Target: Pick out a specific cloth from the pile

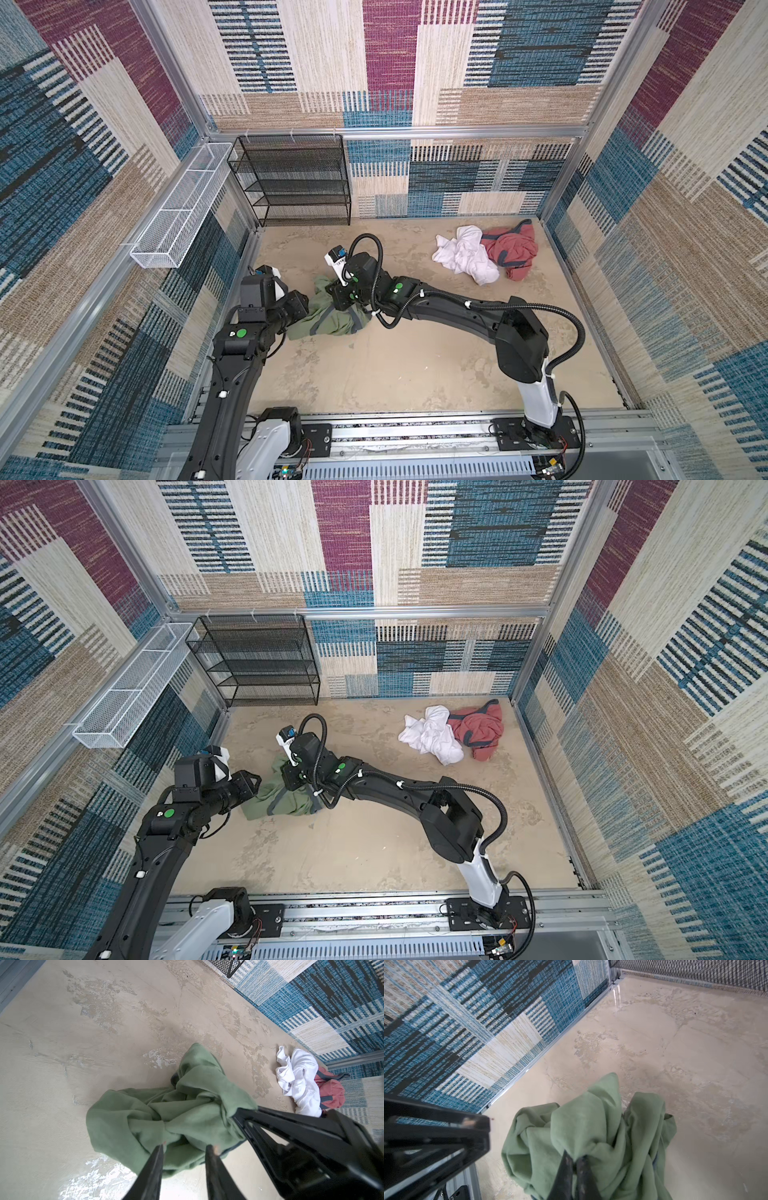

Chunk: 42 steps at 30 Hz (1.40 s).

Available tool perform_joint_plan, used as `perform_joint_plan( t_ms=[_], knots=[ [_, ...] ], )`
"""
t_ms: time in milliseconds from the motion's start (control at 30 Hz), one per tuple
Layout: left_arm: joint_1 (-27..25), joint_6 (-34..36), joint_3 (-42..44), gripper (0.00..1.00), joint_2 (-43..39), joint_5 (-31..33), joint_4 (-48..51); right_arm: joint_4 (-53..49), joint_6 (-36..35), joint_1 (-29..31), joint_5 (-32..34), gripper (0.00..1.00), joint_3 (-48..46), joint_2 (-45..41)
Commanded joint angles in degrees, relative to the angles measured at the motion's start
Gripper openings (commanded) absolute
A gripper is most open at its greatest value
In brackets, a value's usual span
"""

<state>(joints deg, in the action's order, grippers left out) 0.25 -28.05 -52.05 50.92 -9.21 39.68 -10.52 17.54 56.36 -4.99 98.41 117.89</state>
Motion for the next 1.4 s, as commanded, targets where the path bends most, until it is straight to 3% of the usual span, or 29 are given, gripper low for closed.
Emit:
perform_joint_plan(
  t_ms=[0, 600, 833, 1133, 1200, 1367],
  knots=[
    [0.00, 1.36, -0.62, 0.37, 0.54, -0.10, 0.31, 1.67, 0.16, -2.22, -1.55, 0.00, 0.58, 1.75],
    [0.01, 1.19, 0.61, 0.37, 3.14, -1.30, -1.89, 8.16, 3.15, -6.44, -1.95, 0.00, -3.31, 11.46],
    [-0.01, 0.65, 1.80, 0.37, 3.21, -0.63, -2.54, 11.30, 3.91, -7.18, -2.62, 0.01, -6.43, 10.52],
    [0.01, -0.29, 3.00, 0.37, 4.56, -0.70, -4.69, 11.01, 3.11, -7.70, -2.22, 0.19, -6.44, 9.09],
    [-0.01, -0.28, 2.75, 0.37, 4.86, -0.98, -4.88, 11.18, 2.94, -7.85, -1.91, 0.30, -6.45, 7.96],
    [-0.07, -0.15, 2.45, 0.37, 4.62, -0.99, -4.84, 11.83, 2.87, -8.22, -1.71, 0.45, -8.62, 5.22]
  ],
)
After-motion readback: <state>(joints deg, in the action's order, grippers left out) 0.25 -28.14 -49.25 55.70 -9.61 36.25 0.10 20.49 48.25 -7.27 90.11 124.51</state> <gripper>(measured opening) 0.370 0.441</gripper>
